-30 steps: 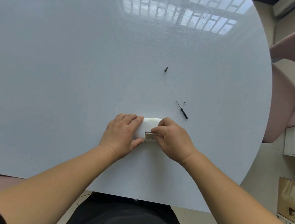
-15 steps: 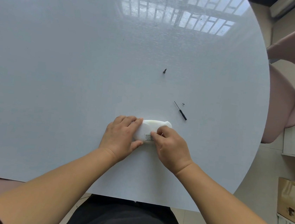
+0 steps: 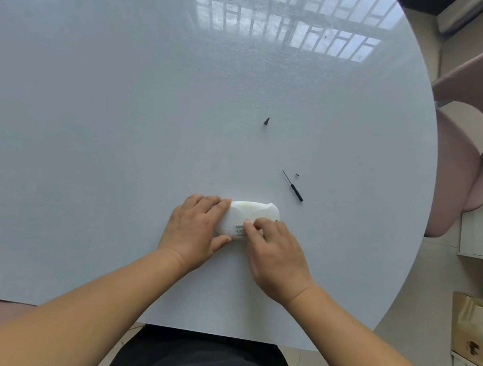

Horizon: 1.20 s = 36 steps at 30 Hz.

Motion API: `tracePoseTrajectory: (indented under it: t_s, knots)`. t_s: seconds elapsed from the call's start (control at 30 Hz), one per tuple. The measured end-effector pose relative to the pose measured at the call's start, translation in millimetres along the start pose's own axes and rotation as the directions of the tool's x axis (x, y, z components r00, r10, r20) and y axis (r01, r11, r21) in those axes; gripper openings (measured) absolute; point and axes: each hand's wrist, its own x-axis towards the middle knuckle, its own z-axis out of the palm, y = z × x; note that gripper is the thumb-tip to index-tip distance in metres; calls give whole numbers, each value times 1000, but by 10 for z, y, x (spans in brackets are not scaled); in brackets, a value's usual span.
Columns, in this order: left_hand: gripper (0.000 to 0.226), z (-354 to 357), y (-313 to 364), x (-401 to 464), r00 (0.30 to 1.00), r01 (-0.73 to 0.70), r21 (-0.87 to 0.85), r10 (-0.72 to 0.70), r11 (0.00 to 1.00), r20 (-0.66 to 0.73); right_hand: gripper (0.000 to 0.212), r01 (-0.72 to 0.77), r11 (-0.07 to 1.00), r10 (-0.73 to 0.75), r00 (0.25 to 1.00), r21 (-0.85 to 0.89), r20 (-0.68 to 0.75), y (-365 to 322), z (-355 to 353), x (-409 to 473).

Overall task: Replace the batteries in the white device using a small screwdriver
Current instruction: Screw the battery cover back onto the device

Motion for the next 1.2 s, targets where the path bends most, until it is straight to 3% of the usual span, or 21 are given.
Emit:
tracePoseTrajectory:
  t_s: [0.1,0.17,0.23,0.3,0.57,0.97,1.1,1.2]
  knots:
    - [72,3,-5,2,1000,-3,-1,3,1000,4,30,-161,951,191,977,264,-92,173,-148,222]
    - [71,5,-8,0,1000,-3,-11,3,1000,4,20,-343,852,427,892,395,-148,406,-236,399]
    - [71,5,-10,2,1000,-3,-13,3,1000,7,14,-484,754,594,791,445,-148,683,-294,558]
    - [72,3,-13,5,1000,-4,-10,4,1000,12,15,-548,722,636,766,421,-94,907,-308,669]
    - [72,-28,-8,8,1000,-11,-2,11,1000,23,15,-521,807,526,848,278,63,1141,-237,818]
    - [72,-56,5,5,999,2,-27,-1,1000,36,10,-510,832,510,858,220,61,1055,-265,889]
    - [72,-50,0,3,999,3,-28,-2,1000,37,8,-359,895,373,928,265,-3,757,-391,782]
    - [72,-46,-9,3,999,7,-30,-6,1000,40,7,-230,918,209,973,323,99,371,-364,538]
